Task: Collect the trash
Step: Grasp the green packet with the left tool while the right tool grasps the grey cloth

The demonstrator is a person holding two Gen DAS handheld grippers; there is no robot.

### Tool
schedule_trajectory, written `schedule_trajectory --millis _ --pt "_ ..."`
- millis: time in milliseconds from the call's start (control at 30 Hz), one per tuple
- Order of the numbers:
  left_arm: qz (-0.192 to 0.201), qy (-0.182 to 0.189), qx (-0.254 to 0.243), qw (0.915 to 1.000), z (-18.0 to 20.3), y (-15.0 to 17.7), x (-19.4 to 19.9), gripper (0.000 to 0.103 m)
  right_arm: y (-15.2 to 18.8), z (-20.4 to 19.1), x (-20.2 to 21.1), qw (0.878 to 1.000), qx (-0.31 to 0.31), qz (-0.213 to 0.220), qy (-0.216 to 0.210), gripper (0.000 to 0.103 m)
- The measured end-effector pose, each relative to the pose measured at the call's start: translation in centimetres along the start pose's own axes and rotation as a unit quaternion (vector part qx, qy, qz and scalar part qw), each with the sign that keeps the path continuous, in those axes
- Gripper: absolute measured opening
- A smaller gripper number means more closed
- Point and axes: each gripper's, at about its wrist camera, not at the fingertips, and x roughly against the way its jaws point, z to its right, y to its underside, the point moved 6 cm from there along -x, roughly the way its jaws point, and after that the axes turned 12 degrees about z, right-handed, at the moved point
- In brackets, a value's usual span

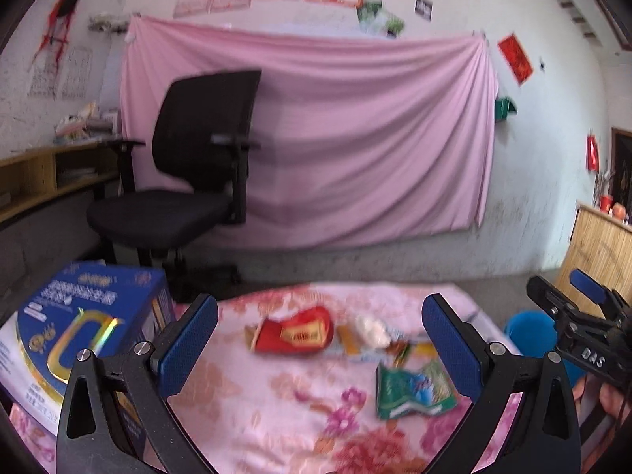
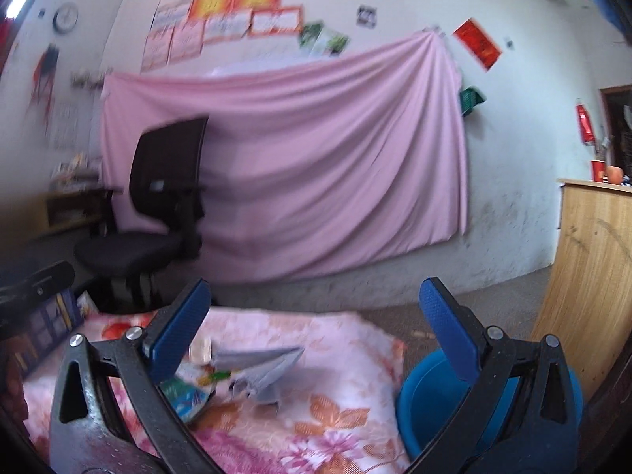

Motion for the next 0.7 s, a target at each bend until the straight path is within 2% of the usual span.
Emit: schedule_trajectory --millis 100,200,333,367,433,633,700 --pt "-0.040 0.016 -0.007 0.9990 0.4 1.2 -1.0 0.101 1.7 -0.5 -1.6 0.998 0.000 -0.053 -0.021 0.103" --pt "-0.075 0.030 -0.020 0.9965 1.0 2.4 -2.0 0.101 3.5 -0.5 -3.2 0.994 -0.002 -0.108 -0.023 0.103" --pt "-0.120 0.049 -0.020 0.9913 1.5 3.9 -3.5 0.098 5.1 -0.3 -4.2 0.988 -0.009 -0.150 -0.028 0.103" --pt "-0.132 0.053 -0.022 0.9896 1.8 4.3 -3.9 0.094 5.2 -0.3 -4.1 0.988 -0.011 -0.154 -0.030 0.103" --pt "-0.152 0.065 -0.022 0.9860 2.1 4.8 -4.5 0.080 5.7 -0.2 -4.3 0.986 -0.016 -0.164 -0.036 0.103" --pt "-0.218 0.099 -0.018 0.9708 3.1 7.0 -6.3 0.048 6.9 -0.9 -5.2 0.977 -0.021 -0.203 -0.055 0.103" --pt "-0.237 0.112 -0.008 0.9651 3.4 7.6 -6.8 0.041 7.3 -1.2 -5.6 0.974 -0.019 -0.217 -0.061 0.102"
